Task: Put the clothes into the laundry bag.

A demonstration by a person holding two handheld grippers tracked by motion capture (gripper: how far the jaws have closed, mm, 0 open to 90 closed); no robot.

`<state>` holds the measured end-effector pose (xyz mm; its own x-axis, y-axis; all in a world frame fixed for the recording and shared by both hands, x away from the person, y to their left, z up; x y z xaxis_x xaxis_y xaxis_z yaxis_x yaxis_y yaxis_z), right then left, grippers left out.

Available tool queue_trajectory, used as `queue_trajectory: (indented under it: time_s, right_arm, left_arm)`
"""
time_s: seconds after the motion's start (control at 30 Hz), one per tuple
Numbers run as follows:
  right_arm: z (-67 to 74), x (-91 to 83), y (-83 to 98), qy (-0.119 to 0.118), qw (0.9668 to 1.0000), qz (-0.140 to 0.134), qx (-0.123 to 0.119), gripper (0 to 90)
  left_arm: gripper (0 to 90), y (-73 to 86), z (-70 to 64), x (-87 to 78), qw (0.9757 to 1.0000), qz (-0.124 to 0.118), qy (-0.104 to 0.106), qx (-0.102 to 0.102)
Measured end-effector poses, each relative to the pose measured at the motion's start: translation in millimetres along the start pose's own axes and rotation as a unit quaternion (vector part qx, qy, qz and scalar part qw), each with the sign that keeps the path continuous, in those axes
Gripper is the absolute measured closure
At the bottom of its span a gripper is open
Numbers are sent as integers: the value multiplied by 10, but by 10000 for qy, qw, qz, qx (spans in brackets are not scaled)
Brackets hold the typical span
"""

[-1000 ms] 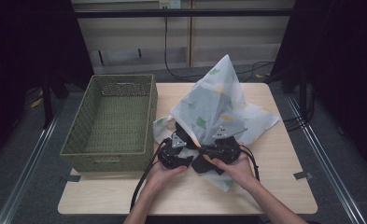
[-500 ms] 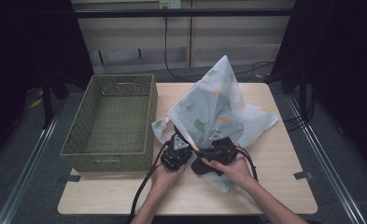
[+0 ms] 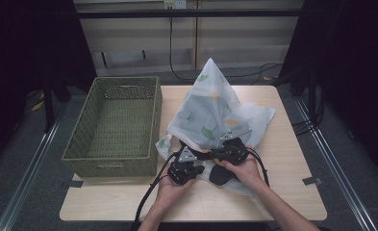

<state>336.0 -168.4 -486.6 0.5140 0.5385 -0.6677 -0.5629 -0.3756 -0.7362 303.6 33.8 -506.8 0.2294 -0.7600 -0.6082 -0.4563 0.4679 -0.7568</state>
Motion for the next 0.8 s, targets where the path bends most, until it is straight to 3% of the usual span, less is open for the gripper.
queue_trajectory:
  time_s: [0.2,0.3,0.4,0.57,0.6,0.63,0.73,0.8]
  right_arm:
    - [-20,55,-45,181,9998,-10,-57,880]
    - [-86,95,-88,177,9998,-48,66,881]
    - [-133,138,-146,284,9995,-69,104,881]
    - [-226,205,-240,420,9988,-170,203,882]
    - [-244,218,-260,458,9985,-195,217,881]
    - [-267,234,-278,474,9984,-237,200,881]
    - [-311,291,-329,548,9977,-297,267,882]
    - [-333,316,-356,590,9971,-369,308,882]
  left_arm:
    - [900,3,-150,62,9993,117,359,85]
    - [900,-34,-233,68,9987,253,359,275]
    - [900,-37,-264,82,9983,246,477,241]
    - [900,-14,-376,96,9962,204,784,333]
    - [900,-10,-397,102,9943,257,919,468]
    - [900,-10,-424,111,9935,300,994,464]
    - [900,-4,-452,116,9936,446,922,469]
    - [900,-1,-473,92,9926,377,1037,503]
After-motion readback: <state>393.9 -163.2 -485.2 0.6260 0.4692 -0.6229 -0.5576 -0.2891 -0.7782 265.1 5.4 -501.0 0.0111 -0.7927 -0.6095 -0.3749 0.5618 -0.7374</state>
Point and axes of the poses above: each handheld gripper's, and its own axes: x roughly forward along the jaws, y roughly out of its underside, z roughly to its left, the point moved 1 cm from there along x, roughly forward along the jaws, and after that the axes turned 5 degrees about y, right-handed, at the moved point
